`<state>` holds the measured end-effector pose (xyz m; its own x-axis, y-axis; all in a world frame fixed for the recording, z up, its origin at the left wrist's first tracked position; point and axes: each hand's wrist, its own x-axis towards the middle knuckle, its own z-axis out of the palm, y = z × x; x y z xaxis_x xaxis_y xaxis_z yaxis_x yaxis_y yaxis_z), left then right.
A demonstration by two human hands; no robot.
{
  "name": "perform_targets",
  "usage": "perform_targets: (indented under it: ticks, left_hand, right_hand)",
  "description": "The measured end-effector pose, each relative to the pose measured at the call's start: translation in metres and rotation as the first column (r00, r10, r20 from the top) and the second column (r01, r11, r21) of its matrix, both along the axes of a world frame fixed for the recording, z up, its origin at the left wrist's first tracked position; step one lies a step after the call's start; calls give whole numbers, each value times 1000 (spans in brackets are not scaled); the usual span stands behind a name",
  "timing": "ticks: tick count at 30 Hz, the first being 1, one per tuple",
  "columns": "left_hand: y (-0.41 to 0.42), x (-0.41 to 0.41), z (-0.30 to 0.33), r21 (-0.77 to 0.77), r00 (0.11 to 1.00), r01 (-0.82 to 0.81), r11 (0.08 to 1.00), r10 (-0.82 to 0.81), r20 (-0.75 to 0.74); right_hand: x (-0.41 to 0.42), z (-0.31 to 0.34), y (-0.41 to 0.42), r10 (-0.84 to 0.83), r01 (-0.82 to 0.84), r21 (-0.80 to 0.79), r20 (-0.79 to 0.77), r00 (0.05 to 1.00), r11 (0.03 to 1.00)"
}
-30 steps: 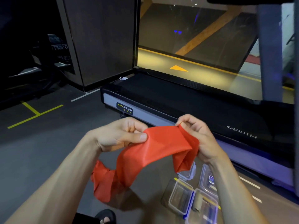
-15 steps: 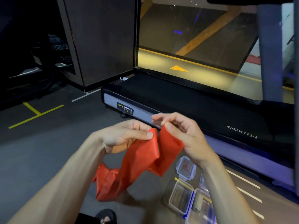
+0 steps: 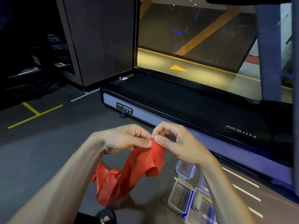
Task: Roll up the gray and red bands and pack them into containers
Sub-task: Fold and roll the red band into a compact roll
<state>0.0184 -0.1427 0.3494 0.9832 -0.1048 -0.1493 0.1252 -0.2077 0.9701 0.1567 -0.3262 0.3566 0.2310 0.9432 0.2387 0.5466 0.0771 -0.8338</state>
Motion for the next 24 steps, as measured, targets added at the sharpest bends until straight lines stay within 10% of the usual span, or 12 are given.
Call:
perform_targets:
  ticks: [5,10,24]
  left_hand:
    - [6,3,-8,84,999,32,996,-32,-5]
    - [9,3,-12,132,999,-33,991,28,41]
    - [2,2,-4,163,985,-173,971,167,49]
  right_hand:
    - [7,-4,2,14,10,98,-235,972,995]
    - [20,3,-2,47,213,277,-704,709,937]
    - [28,5,-11,71,315,277,-840,537,908]
